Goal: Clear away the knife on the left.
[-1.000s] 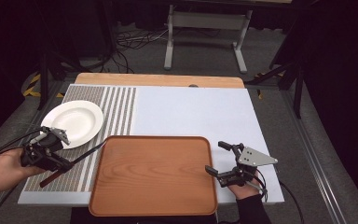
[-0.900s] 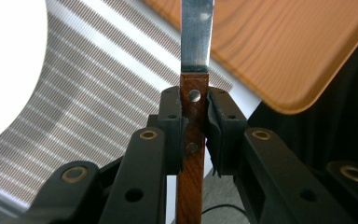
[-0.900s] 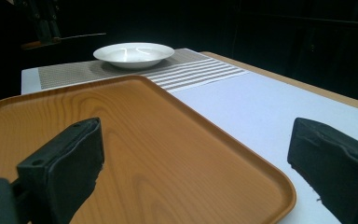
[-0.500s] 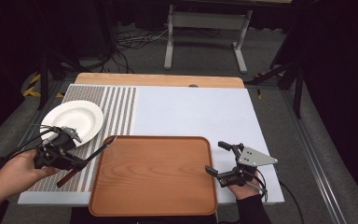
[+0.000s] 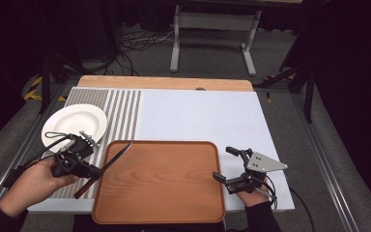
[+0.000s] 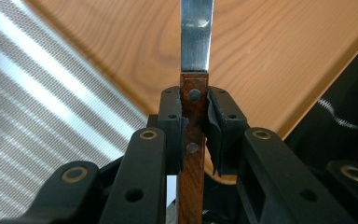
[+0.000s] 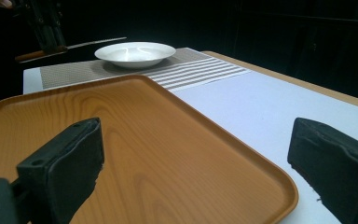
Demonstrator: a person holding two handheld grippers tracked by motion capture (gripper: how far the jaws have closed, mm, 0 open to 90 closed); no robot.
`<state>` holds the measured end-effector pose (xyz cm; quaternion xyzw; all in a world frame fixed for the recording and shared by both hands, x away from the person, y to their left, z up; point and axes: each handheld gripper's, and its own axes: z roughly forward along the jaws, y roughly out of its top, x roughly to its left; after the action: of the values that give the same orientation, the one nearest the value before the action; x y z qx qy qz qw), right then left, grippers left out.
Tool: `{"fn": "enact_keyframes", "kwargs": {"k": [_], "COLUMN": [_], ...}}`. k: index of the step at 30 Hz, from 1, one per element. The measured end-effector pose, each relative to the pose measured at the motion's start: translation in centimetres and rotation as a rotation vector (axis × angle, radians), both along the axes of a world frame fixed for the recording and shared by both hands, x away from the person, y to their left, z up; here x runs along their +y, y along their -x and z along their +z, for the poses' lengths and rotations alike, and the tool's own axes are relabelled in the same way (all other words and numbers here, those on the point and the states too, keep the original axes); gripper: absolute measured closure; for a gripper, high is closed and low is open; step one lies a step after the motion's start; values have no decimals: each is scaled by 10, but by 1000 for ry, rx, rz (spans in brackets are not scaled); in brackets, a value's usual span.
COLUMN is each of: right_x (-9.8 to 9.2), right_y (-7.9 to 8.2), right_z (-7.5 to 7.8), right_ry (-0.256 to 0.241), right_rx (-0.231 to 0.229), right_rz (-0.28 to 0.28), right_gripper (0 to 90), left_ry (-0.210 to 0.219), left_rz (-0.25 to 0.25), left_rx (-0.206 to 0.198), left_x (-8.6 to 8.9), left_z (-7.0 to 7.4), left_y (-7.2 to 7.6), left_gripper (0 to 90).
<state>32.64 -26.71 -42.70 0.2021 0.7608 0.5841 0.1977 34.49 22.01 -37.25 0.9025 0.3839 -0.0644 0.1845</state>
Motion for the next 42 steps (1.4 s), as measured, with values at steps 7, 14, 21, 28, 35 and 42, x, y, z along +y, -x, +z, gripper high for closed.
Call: {"fn": "enact_keyframes", "kwargs": {"k": [7, 14, 21, 28, 35, 42], "right_x": [1, 1, 0, -1, -1, 0], "right_y": [-1, -1, -1, -1, -2, -2], "right_z": [-1, -1, -2, -2, -2, -2], "right_ry": [5, 7, 9, 10, 11, 11], "right_rx": [6, 10, 14, 16, 19, 24], "right_rz": [3, 5, 10, 9, 12, 17], "right_gripper": [43, 43, 43, 43, 43, 43], "left_ry": [19, 53, 90, 91, 72, 23], "left_rz": [9, -15, -15, -9, 0, 13], "left_rx": [18, 28, 49, 78, 113, 111], "left_x": [-14, -29, -39, -46, -51, -53], "left_z": [-6, -11, -18, -31, -45, -55], "left_y": [-3, -4, -5, -7, -10, -13], "left_gripper": [776, 776, 775, 776, 775, 775]}}
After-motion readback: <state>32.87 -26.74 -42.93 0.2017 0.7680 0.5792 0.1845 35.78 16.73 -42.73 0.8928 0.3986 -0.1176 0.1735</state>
